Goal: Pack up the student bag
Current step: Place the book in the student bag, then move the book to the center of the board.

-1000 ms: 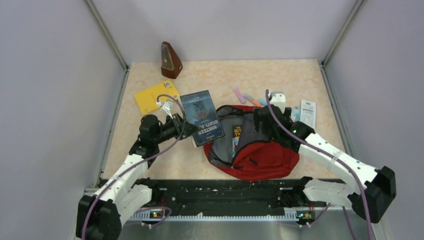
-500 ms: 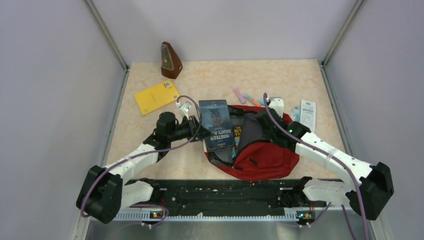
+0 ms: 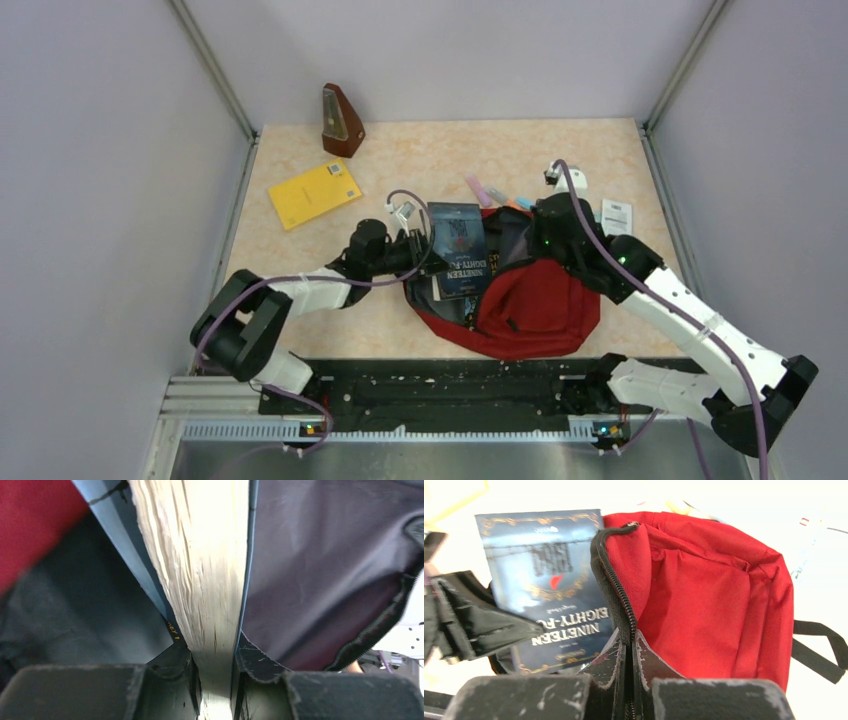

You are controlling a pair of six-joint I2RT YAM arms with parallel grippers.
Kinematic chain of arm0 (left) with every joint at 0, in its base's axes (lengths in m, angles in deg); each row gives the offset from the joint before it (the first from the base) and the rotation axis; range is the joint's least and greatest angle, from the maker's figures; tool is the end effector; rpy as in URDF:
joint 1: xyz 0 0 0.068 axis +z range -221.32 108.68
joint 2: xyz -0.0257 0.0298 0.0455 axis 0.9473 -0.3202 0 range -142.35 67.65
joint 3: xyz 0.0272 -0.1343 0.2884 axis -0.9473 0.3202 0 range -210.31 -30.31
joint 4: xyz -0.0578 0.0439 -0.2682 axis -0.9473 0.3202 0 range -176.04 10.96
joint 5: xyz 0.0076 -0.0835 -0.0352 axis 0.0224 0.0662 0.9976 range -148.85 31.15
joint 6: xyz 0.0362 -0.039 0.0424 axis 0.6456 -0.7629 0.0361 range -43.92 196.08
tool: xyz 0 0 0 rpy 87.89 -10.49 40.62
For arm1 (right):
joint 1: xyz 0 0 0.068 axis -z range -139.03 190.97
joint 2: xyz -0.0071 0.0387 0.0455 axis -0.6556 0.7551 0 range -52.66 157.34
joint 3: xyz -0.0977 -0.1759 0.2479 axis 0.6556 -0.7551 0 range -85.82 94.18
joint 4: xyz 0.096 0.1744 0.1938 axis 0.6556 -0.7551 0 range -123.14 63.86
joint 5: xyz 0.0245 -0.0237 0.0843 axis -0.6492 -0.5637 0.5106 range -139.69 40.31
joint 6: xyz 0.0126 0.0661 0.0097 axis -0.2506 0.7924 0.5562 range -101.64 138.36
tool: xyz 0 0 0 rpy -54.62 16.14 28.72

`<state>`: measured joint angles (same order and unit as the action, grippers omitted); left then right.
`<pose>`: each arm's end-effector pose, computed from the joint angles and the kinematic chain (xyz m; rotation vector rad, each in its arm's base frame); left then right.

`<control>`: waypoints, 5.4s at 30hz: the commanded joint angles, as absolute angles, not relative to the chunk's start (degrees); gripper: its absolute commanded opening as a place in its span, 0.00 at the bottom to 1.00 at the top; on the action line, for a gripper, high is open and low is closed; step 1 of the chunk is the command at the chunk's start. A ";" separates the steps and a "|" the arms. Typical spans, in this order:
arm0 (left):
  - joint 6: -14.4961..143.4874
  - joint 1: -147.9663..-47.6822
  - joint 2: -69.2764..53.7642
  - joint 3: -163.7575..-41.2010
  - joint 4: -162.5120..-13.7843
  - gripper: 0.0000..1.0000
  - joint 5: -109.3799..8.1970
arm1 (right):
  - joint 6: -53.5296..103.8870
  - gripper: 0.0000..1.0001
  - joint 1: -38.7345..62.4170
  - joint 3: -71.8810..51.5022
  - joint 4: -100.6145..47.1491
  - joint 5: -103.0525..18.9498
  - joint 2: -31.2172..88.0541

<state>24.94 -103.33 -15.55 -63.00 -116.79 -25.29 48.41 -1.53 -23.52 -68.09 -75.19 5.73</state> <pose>0.2458 -0.1893 0.2183 0.0913 2.1718 -1.4719 0.1718 0.1254 0.3809 0.0025 2.1696 0.2283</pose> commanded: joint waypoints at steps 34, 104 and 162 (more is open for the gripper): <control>19.88 -116.44 -17.45 -64.76 -121.97 0.00 -29.09 | 38.86 0.00 -1.13 -17.56 -54.19 -82.33 12.94; 45.87 -87.63 6.79 -73.61 -77.97 0.97 -60.79 | 34.79 0.99 -1.14 -18.88 -60.16 -81.72 2.80; 42.53 -55.68 -38.50 -99.36 -77.25 0.94 -57.35 | 55.06 0.88 1.59 56.75 -11.28 -29.36 112.21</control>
